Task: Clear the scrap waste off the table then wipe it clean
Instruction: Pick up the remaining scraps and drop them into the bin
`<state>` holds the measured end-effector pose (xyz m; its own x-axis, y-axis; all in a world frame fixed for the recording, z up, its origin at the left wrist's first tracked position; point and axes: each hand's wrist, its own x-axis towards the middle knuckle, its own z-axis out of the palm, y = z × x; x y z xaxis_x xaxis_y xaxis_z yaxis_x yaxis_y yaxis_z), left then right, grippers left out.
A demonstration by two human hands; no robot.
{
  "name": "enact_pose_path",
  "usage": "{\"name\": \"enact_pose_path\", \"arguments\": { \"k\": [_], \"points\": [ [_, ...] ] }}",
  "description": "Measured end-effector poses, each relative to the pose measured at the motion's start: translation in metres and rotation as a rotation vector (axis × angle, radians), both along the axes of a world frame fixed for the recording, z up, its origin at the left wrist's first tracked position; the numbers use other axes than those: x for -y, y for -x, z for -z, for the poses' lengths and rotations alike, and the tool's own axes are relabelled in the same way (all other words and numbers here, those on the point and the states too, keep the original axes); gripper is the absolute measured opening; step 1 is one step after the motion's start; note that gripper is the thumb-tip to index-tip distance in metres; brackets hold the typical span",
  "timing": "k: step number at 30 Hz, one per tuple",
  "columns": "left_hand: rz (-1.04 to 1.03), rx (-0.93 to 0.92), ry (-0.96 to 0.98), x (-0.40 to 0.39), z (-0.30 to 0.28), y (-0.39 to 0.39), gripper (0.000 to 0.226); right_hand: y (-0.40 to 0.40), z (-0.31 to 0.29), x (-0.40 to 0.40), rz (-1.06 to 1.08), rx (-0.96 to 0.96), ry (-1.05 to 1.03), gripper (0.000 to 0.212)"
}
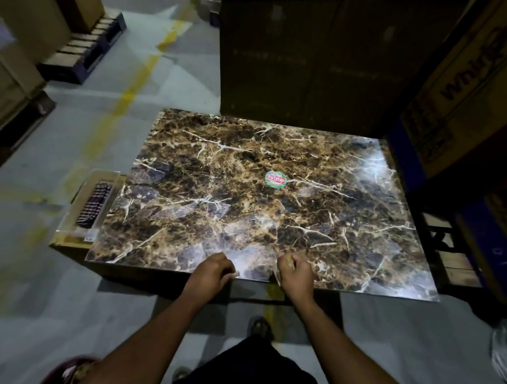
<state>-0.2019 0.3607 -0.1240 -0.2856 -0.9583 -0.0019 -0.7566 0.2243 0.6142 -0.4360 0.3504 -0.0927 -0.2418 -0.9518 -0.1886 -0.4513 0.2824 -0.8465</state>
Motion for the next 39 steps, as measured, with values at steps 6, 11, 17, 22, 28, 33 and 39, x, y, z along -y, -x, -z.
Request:
{"name": "enact_pose_path", "arguments": {
  "k": [6, 11, 17, 22, 28, 33, 39],
  "points": [
    [-0.341, -0.296, -0.117, -0.012, -0.012, 0.015, 0.011, -0.016, -0.003, 0.009, -0.172, 0.063, 0.003, 0.040],
    [-0.704, -0.626, -0.196, -0.039, -0.054, 0.032, 0.004, -0.062, -0.011, 0.022, -0.369, 0.107, -0.024, 0.031],
    [-1.210, -0.854, -0.029, -0.096, -0.071, 0.005, 0.009, -0.152, -0.027, -0.004, -0.806, 0.305, -0.165, 0.025],
    [-1.434, -0.873, 0.039, -0.174, -0.068, -0.043, 0.009, -0.217, -0.025, -0.061, -1.100, 0.409, -0.292, 0.021],
    [-1.656, -1.018, 0.087, -0.276, -0.054, -0.106, 0.011, -0.306, -0.012, -0.147, -1.379, 0.351, -0.401, 0.003],
    [-1.797, -1.328, 0.115, -0.357, -0.031, -0.164, 0.016, -0.382, 0.007, -0.225, -1.421, 0.279, -0.512, 0.010],
    [-1.995, -1.116, -0.052, -0.440, 0.032, -0.214, 0.016, -0.464, 0.093, -0.270, -1.446, 0.101, -0.488, 0.008]
  ]
}}
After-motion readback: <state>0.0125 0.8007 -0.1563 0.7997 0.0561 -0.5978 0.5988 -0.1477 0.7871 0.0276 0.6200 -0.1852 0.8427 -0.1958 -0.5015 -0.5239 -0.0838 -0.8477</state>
